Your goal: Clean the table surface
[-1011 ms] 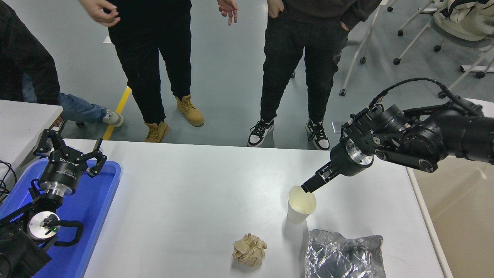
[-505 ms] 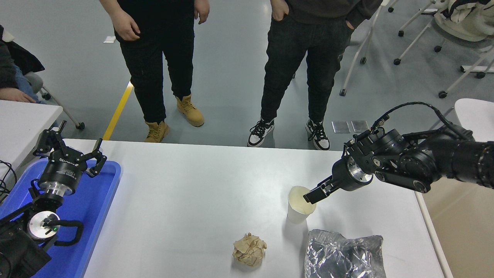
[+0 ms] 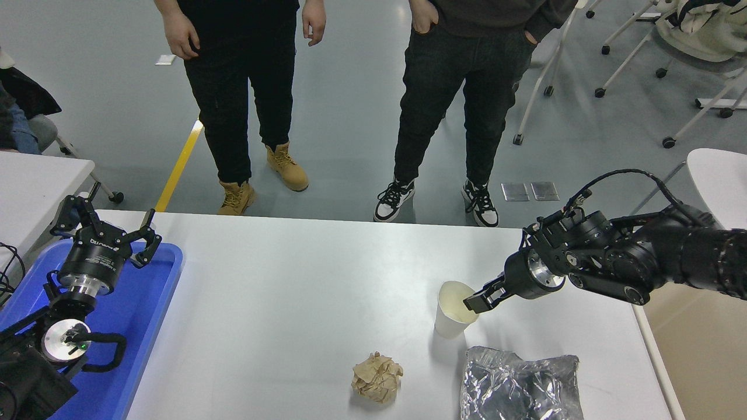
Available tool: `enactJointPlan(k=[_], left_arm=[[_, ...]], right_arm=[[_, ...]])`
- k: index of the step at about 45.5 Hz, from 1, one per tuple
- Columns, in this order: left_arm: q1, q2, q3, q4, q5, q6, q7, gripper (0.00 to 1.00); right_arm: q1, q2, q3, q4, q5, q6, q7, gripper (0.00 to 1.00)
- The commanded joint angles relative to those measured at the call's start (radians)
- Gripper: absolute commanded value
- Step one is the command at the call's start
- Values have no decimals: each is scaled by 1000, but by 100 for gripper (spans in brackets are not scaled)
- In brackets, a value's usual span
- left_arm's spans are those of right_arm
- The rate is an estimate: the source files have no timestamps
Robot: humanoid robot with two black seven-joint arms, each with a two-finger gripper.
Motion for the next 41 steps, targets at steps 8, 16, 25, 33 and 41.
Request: enactJointPlan(k=[8,16,25,33,41], left_arm=[[0,0,0,0,0,0,0,100],[0,0,0,0,0,0,0,100],[0,0,0,0,0,0,0,100],[0,0,0,0,0,0,0,100],[0,0,0,0,0,0,0,100]], right_arm=[[8,-3,-14,-1,-1,19,10,0],[12,-9,-12,-3,14,33,16,0],[13,-23,14,-6,17,30,36,0],[12,-60,78,-4,20,31,45,0],[27,-89,118,8,89,36,52,0]])
